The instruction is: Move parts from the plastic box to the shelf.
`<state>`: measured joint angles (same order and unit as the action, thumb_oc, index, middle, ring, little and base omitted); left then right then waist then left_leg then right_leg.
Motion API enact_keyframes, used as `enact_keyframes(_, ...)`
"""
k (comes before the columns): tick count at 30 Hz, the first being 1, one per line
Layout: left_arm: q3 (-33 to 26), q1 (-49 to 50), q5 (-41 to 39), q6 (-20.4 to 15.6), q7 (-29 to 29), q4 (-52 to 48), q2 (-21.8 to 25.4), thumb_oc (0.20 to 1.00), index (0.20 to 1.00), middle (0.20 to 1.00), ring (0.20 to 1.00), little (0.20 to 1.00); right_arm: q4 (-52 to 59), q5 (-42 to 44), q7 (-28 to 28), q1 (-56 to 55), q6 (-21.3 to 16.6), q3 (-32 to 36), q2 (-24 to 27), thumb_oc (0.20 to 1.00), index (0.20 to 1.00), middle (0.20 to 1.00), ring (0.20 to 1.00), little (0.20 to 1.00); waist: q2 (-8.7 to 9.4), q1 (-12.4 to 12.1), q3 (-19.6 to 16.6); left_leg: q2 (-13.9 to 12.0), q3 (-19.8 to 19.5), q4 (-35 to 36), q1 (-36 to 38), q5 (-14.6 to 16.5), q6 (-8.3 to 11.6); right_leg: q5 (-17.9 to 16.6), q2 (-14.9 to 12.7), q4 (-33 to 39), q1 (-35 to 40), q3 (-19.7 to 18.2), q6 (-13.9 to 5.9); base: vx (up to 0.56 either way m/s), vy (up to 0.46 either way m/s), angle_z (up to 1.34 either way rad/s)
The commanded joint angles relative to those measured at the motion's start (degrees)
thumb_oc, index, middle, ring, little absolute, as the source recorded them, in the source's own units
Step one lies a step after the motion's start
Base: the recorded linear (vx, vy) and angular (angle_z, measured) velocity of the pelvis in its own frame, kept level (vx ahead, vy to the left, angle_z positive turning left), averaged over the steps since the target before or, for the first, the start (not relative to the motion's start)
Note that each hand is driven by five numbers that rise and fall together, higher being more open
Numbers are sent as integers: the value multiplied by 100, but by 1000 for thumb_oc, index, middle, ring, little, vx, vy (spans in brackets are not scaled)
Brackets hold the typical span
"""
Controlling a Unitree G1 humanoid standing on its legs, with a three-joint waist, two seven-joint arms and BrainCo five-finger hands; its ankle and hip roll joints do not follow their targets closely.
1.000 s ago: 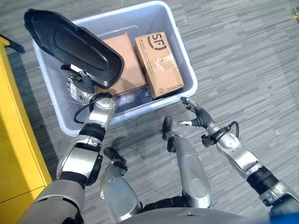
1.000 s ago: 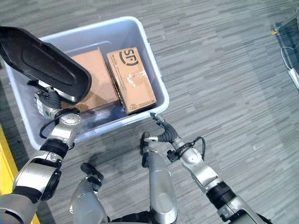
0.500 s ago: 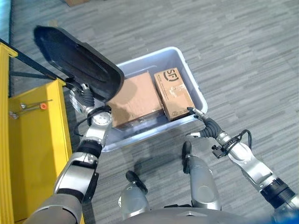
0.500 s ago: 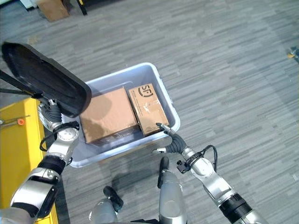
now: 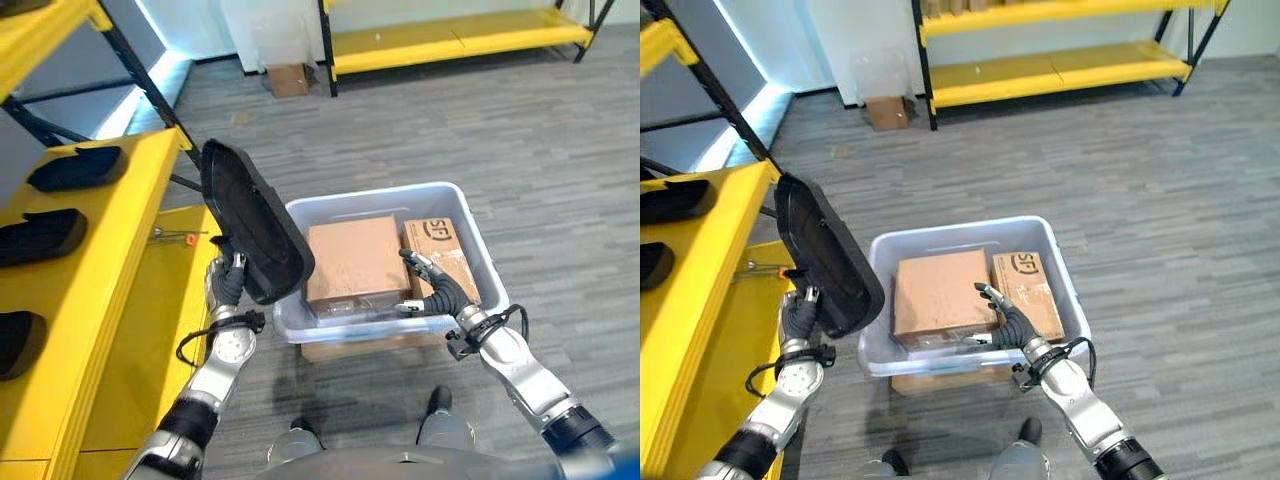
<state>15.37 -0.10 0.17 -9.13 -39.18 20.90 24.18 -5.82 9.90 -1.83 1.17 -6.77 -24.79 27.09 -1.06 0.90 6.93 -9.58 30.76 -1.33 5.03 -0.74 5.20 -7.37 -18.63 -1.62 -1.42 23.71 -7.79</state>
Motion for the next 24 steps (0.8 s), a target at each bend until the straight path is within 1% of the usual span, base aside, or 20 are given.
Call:
enact_keyframes(1,-323,-668,359,-442,183,-464,347,200,200,200,200,200,432,113,230,165,-426,136,-29,1000,1000,1000,1000,1000,34,24,376,-230,-330,-326,-338,-65,41,819,327,-288,468,309,-155,-85,324,16)
enact_keyframes(3,-328,-613,473,-436,296,-560,390,200,200,200,200,200,443,88,374,203,-385,140,-84,1000,1000,1000,1000,1000,22,-35,354,-87,-360,-136,-215,-77,-41,750,237,-311,465,337,-256,-79,256,27)
enact_keyframes(5,-321,-587,561,-459,346,-615,420,200,200,200,200,200,437,94,459,223,-352,161,-130,1000,1000,1000,1000,1000,12,-77,337,14,-366,5,-159,-81,-93,698,184,-326,450,385,-306,-83,200,22)
enact_keyframes(6,-323,-554,590,-486,399,-664,451,200,200,200,200,200,413,99,511,254,-344,197,-175,1000,1000,1000,1000,1000,-4,-124,344,85,-355,104,-111,-66,-121,606,124,-366,394,447,-336,-99,171,2)
enact_keyframes(8,-344,-541,674,-459,416,-732,477,200,200,200,200,200,392,116,507,244,-373,254,-234,1000,1000,1000,1000,1000,7,-153,338,172,-368,202,-102,-65,-159,607,147,-419,351,442,-359,-89,119,1)
enact_keyframes(9,-345,-534,651,-433,449,-768,478,200,200,200,200,200,390,113,505,237,-392,265,-248,1000,1000,1000,1000,1000,11,-154,332,203,-390,209,-118,-58,-169,677,221,-469,336,398,-346,-64,43,1)
enact_keyframes(10,-335,-529,633,-436,473,-786,466,200,200,200,200,200,392,92,513,219,-437,273,-252,1000,1000,1000,1000,1000,21,-127,326,241,-459,230,-139,-52,-190,816,367,-553,314,270,-316,-58,10,5)
enact_keyframes(11,-315,-539,657,-428,507,-830,485,200,200,200,200,200,424,93,505,187,-443,317,-230,1000,1000,1000,1000,1000,53,-60,314,288,-572,234,-188,-41,-204,1031,617,-681,295,40,-225,-36,-21,18)
enact_keyframes(12,-299,-544,660,-422,546,-862,489,200,200,200,200,200,424,146,510,161,-462,371,-200,1000,1000,1000,1000,1000,101,3,306,329,-672,232,-239,-40,-217,1153,849,-701,311,-173,-140,-82,-63,38)
enact_keyframes(13,-296,-543,670,-412,578,-888,490,200,200,200,200,200,415,199,500,144,-492,420,-178,1000,1000,1000,1000,1000,137,48,313,324,-647,206,-340,-137,-255,1106,1050,-624,294,-266,-12,-74,-86,62)
enact_keyframes(15,-262,-533,750,-434,643,-918,474,200,200,200,200,200,333,282,479,98,-594,501,-140,1000,1000,1000,1000,1000,225,133,289,385,-732,149,-437,-126,-224,1070,1325,-346,397,-496,98,-44,-149,68)
enact_keyframes(16,-189,-547,763,-436,720,-923,427,200,200,200,200,200,243,359,491,54,-696,558,-109,1000,1000,1000,1000,1000,286,212,277,436,-822,85,-526,-125,-201,1018,1483,-130,461,-708,180,-31,-207,39)
enact_keyframes(18,-151,-518,750,-388,780,-938,365,200,200,200,200,200,88,390,437,37,-848,616,-106,1000,1000,1000,1000,1000,336,220,247,442,-926,-19,-627,-112,-147,927,1517,141,584,-699,248,-43,-209,69)
enact_keyframes(19,-151,-517,750,-389,780,-939,365,200,200,200,200,200,85,390,437,38,-851,615,-107,1000,1000,1000,1000,1000,335,224,246,441,-931,-23,-631,-111,-146,924,1518,148,587,-695,248,-58,-253,100)
enact_keyframes(20,-248,-351,738,-487,898,-967,335,200,200,200,200,200,-23,372,361,52,-888,634,-96,1000,1000,1000,1000,1000,323,152,219,403,-1011,-67,-679,-148,-95,864,1463,295,661,-647,280,-46,-171,71)
enact_keyframes(22,-301,-273,717,-520,948,-991,337,200,200,200,200,200,-36,371,339,44,-880,624,-86,1000,1000,1000,1000,1000,307,127,204,397,-1041,-80,-708,-158,-82,861,1446,323,676,-633,292,-51,-155,17)
enact_keyframes(23,-326,-208,735,-569,988,-1019,351,200,200,200,200,200,-12,342,369,8,-868,620,-75,1000,1000,1000,1000,1000,297,111,195,385,-1041,-106,-766,-181,-78,846,1433,333,664,-622,307,-24,-138,14)
enact_keyframes(24,-324,-142,729,-640,1079,-1020,354,200,200,200,200,200,24,287,470,-85,-832,615,-47,1000,1000,1000,1000,1000,278,152,175,332,-878,-164,-797,-141,-5,888,1382,383,728,-549,284,-36,-109,24)
